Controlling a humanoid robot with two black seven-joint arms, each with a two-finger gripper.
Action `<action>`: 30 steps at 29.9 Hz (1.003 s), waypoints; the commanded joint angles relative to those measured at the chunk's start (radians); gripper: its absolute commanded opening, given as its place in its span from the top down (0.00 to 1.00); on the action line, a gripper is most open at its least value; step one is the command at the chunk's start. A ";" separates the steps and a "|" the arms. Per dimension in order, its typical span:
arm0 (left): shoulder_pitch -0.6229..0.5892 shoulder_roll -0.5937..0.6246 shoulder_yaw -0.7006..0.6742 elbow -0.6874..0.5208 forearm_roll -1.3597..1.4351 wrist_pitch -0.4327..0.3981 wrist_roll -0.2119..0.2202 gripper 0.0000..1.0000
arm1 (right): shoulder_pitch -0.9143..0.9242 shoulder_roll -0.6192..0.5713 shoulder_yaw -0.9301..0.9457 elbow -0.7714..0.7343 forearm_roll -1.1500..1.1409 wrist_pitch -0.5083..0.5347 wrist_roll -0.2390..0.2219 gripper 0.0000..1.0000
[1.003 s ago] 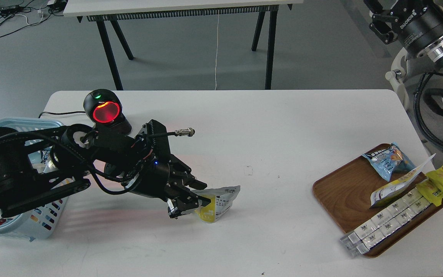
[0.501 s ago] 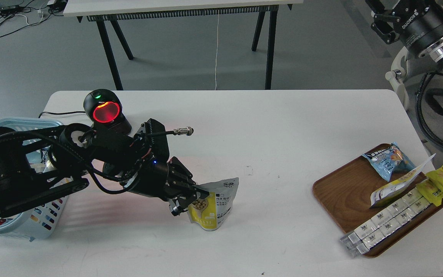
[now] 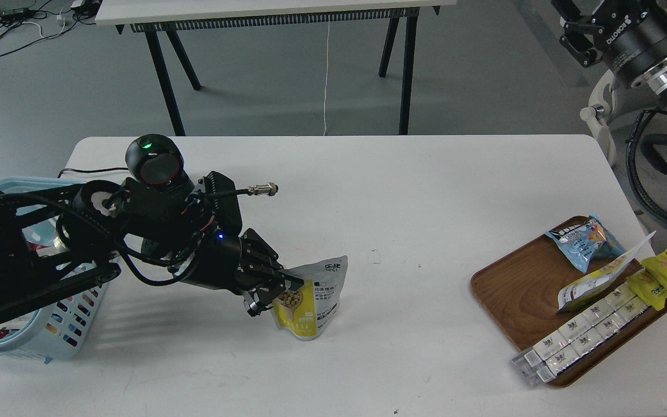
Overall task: Scan snack and place in basket
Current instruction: 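Lift the pouch and hold it in front of the barcode scanner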
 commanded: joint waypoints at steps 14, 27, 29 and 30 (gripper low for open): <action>-0.006 0.101 -0.200 0.075 -0.035 0.000 0.000 1.00 | 0.004 0.000 0.005 -0.001 0.000 0.000 0.000 0.00; 0.003 0.201 -0.217 0.147 -0.026 0.000 0.000 1.00 | 0.006 0.000 0.006 -0.001 0.001 0.000 0.000 0.00; 0.003 0.211 -0.217 0.149 -0.026 0.000 0.000 1.00 | 0.006 0.000 0.006 0.000 0.001 0.000 0.000 0.00; 0.003 0.214 -0.215 0.149 -0.026 0.000 0.000 1.00 | 0.006 0.000 0.006 0.000 0.001 0.000 0.000 0.00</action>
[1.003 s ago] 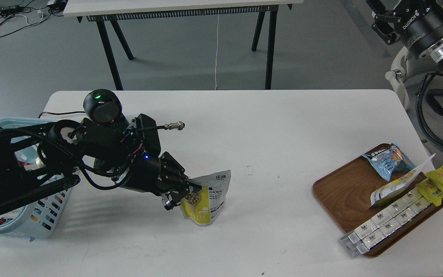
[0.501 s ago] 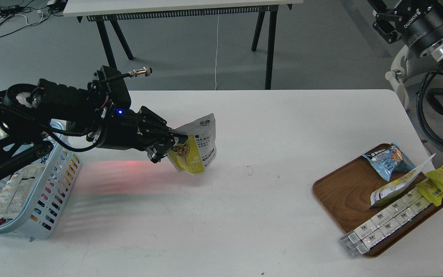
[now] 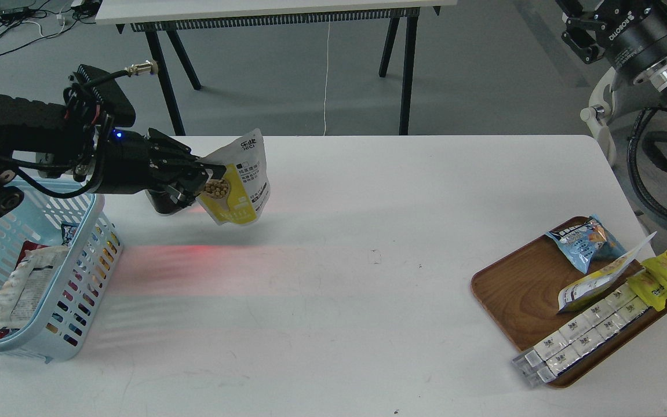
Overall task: Scan snack and place in basket
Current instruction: 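Lift the pouch and hold it in front of the barcode scanner, then carry the pouch over the blue basket and drop it in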
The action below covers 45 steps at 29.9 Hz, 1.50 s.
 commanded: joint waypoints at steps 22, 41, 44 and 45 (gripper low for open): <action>-0.015 0.115 -0.024 -0.061 -0.073 0.000 0.000 1.00 | 0.002 0.000 0.002 0.001 0.000 0.000 0.000 0.00; -0.057 0.600 -0.003 -0.055 -0.133 0.050 0.000 1.00 | 0.002 0.000 0.005 0.003 0.000 0.000 0.000 0.00; -0.057 0.637 0.072 -0.056 -0.135 0.084 0.000 1.00 | 0.000 0.000 0.006 0.003 0.000 0.000 0.000 0.00; -0.057 0.645 0.092 -0.061 -0.136 0.088 0.000 1.00 | 0.000 0.000 0.006 0.003 0.000 0.000 0.000 0.00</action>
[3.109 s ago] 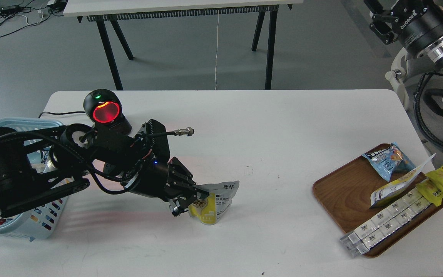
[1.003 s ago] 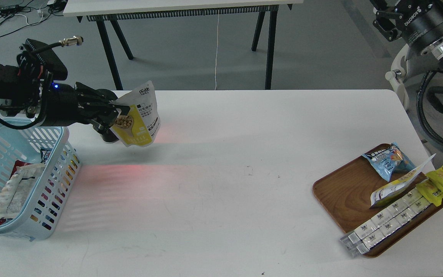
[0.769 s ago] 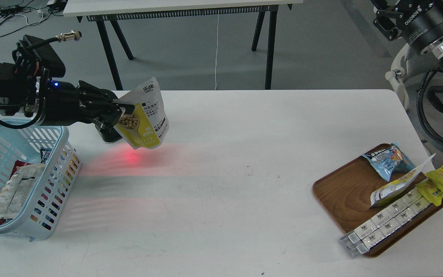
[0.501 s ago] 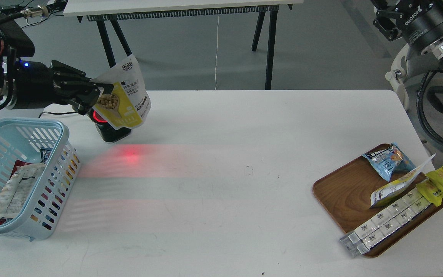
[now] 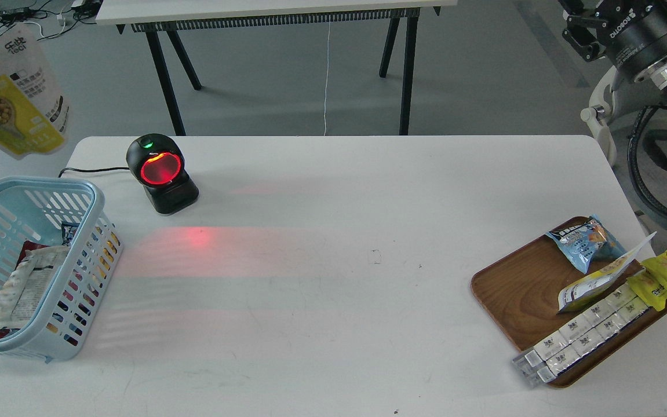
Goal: Scan snack and place in basket
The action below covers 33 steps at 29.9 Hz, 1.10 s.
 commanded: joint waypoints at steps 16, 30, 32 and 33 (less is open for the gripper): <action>0.000 0.109 0.284 -0.023 -0.029 0.105 0.000 1.00 | -0.006 -0.011 0.014 0.001 0.000 0.001 0.000 0.00; -0.015 0.083 0.254 -0.055 -0.161 0.096 0.000 0.13 | -0.006 -0.011 0.013 0.006 0.000 0.005 0.000 0.00; -0.026 0.054 0.223 -0.046 -0.268 0.099 0.000 0.10 | -0.006 -0.012 0.002 0.011 0.000 0.009 0.000 0.00; -0.026 0.027 0.208 -0.038 -0.329 0.103 0.000 0.10 | -0.004 -0.009 0.000 0.011 -0.002 0.008 0.000 0.00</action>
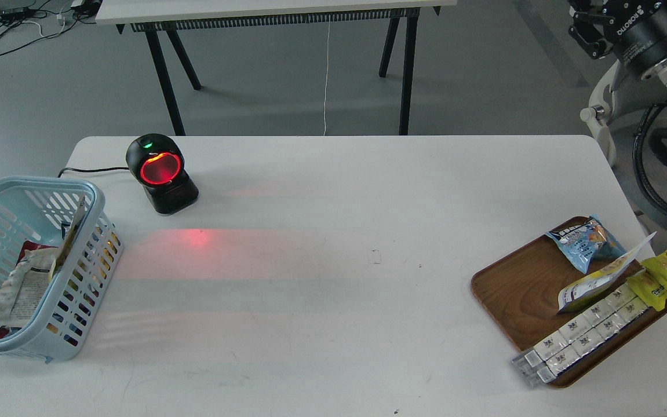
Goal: Scan snack and place in basket
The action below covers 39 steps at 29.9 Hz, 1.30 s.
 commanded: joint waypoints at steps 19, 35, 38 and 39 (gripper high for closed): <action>-0.010 -0.731 -0.361 0.378 -1.304 -0.047 0.000 0.08 | 0.012 0.044 -0.013 0.048 -0.006 -0.002 0.000 0.00; 0.070 -0.696 -0.350 0.400 -1.420 -0.093 0.000 0.01 | -0.108 -0.125 -0.013 0.235 -0.006 0.086 0.000 0.00; 0.090 -0.701 -0.335 0.401 -1.415 -0.095 0.000 0.01 | -0.108 -0.111 -0.009 0.235 -0.005 0.084 0.000 0.00; 0.094 -0.704 -0.335 0.401 -1.415 -0.094 0.000 0.01 | -0.107 -0.103 -0.007 0.235 -0.005 0.083 0.000 0.00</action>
